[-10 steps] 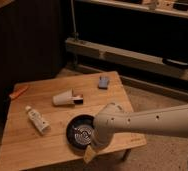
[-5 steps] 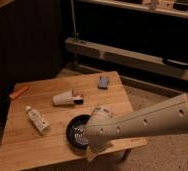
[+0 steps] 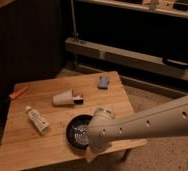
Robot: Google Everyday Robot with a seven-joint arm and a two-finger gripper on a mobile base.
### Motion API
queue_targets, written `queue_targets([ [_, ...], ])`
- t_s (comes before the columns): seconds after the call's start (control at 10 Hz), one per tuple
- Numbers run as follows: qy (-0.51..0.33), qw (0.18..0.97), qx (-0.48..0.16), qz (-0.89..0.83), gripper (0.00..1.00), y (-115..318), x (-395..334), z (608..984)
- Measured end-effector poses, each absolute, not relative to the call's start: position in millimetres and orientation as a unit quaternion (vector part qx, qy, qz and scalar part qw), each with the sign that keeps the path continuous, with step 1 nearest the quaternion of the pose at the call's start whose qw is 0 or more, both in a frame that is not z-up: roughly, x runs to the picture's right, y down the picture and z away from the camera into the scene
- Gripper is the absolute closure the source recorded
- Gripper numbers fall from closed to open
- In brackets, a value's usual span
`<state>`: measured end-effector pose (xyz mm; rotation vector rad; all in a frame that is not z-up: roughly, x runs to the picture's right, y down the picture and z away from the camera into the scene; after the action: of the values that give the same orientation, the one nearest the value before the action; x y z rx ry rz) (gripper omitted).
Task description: Push the ceramic bowl across the table
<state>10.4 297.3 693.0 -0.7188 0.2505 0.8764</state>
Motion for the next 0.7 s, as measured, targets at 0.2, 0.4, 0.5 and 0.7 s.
queue_targets([
  [0.2,0.119,0.849,-0.326,0.399,0.26,300,7,694],
  [0.4,0.134,0.859,-0.299,0.392,0.26,305,8,697],
  [0.5,0.140,0.862,-0.290,0.392,0.26,307,10,701],
  [0.7,0.146,0.858,-0.283,0.402,0.26,309,18,709],
])
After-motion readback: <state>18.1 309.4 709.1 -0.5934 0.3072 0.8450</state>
